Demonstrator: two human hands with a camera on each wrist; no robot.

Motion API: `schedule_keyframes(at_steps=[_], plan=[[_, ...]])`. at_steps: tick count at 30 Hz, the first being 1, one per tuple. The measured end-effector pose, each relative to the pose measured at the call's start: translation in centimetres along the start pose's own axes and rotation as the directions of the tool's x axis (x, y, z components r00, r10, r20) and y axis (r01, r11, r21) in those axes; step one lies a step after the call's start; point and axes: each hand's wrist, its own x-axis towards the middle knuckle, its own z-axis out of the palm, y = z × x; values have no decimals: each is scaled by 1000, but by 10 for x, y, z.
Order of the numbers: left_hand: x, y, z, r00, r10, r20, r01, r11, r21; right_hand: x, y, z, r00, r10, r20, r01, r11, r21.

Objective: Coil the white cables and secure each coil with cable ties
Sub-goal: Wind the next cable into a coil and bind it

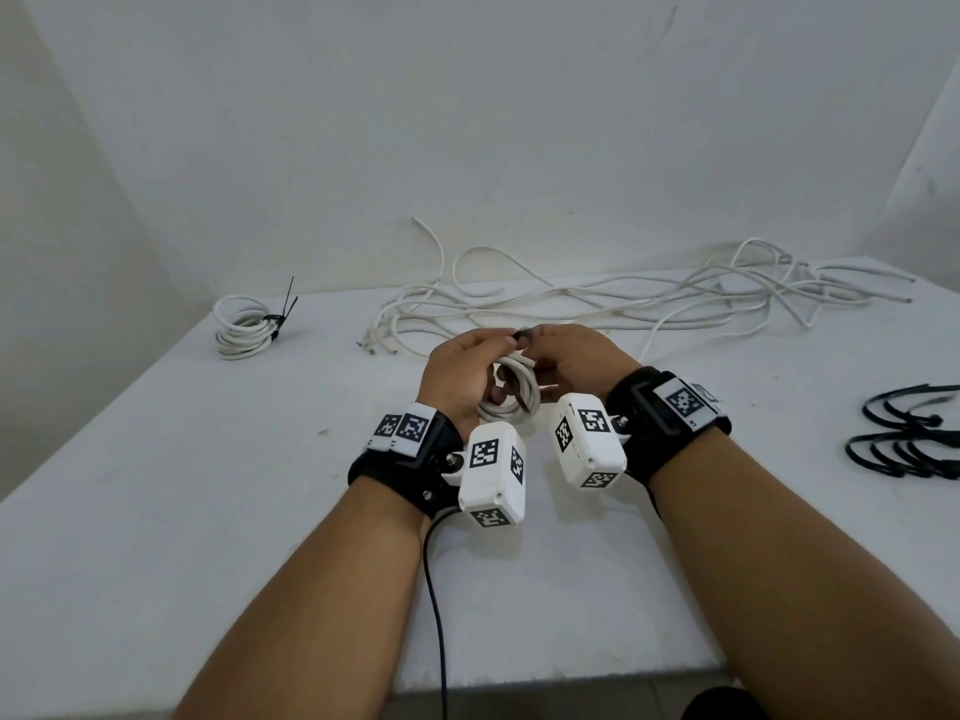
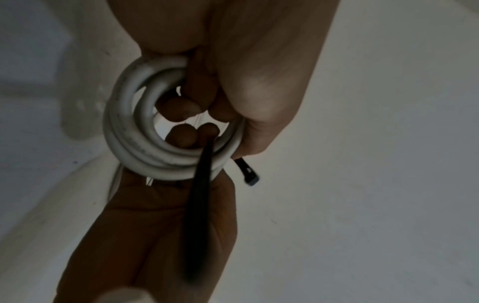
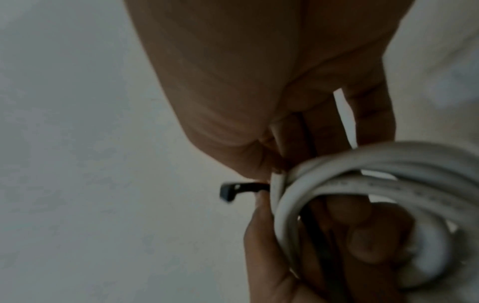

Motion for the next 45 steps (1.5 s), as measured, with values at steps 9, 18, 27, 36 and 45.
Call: schedule_keyframes(at_steps=[9,18,27,36,45], plan=[[-1,12,-10,999,13,-30,-11,999,53,-5,-2,-8,943,-73,324,47,995,88],[-4,7,-6,982,48,-184,-50,999,-8,-7,2,8,927,-243,286,307,930,-204],[2,0,-10,976,103,-193,-82,990,115,2,-2,9,833,-549,-62,474,768,-430],[1,-6,-6,985,164,-44,-149,959,239,0,-6,-3,882,-460,-98,422,866,-268],[2,0,-8,961,151,-231,-118,982,150,-5,-11,9,952,-235,-198,272,944,187]])
